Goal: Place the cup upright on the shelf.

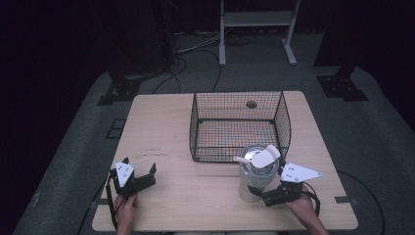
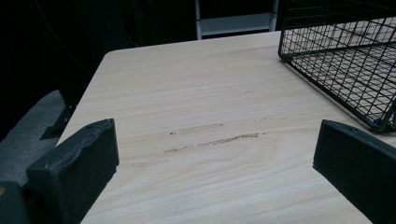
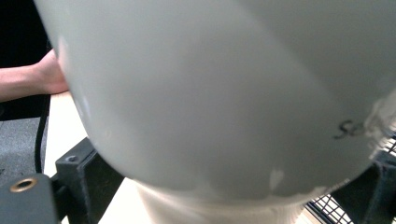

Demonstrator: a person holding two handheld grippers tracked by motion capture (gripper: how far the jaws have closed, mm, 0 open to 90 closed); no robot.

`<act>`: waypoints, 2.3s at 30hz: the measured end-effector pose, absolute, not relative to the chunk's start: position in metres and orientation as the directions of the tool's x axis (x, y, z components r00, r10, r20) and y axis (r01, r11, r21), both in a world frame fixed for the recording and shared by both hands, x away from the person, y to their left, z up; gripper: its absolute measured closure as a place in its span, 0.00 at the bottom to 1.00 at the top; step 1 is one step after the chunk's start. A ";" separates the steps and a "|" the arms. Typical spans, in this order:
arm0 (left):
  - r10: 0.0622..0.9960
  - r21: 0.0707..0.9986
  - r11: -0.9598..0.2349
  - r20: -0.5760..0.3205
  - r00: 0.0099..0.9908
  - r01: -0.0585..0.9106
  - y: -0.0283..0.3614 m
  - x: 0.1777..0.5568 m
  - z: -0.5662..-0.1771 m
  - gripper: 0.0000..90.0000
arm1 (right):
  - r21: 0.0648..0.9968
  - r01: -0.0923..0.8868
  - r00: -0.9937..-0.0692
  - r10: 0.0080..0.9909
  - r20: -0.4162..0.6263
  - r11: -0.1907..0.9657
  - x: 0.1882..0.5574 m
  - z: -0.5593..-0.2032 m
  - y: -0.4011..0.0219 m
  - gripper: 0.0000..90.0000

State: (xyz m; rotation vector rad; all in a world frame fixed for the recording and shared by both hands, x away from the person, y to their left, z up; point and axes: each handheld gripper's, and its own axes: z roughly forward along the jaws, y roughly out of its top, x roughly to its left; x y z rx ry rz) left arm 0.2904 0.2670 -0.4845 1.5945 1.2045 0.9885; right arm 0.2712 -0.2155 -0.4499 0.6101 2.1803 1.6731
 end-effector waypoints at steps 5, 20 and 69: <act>0.974 0.952 -0.140 0.082 0.213 0.273 0.267 0.290 -0.484 0.00 | 0.967 0.135 -0.855 0.519 0.002 0.218 0.271 -0.450 -0.216 0.09; 0.973 0.952 -0.141 0.084 0.213 0.273 0.267 0.290 -0.485 0.00 | 0.975 0.139 -0.847 0.531 0.025 0.176 0.266 -0.446 -0.224 0.09; 0.974 0.952 -0.137 0.079 0.212 0.274 0.268 0.291 -0.484 0.00 | 0.985 0.070 -0.892 0.451 -0.008 0.156 0.293 -0.326 -0.213 0.08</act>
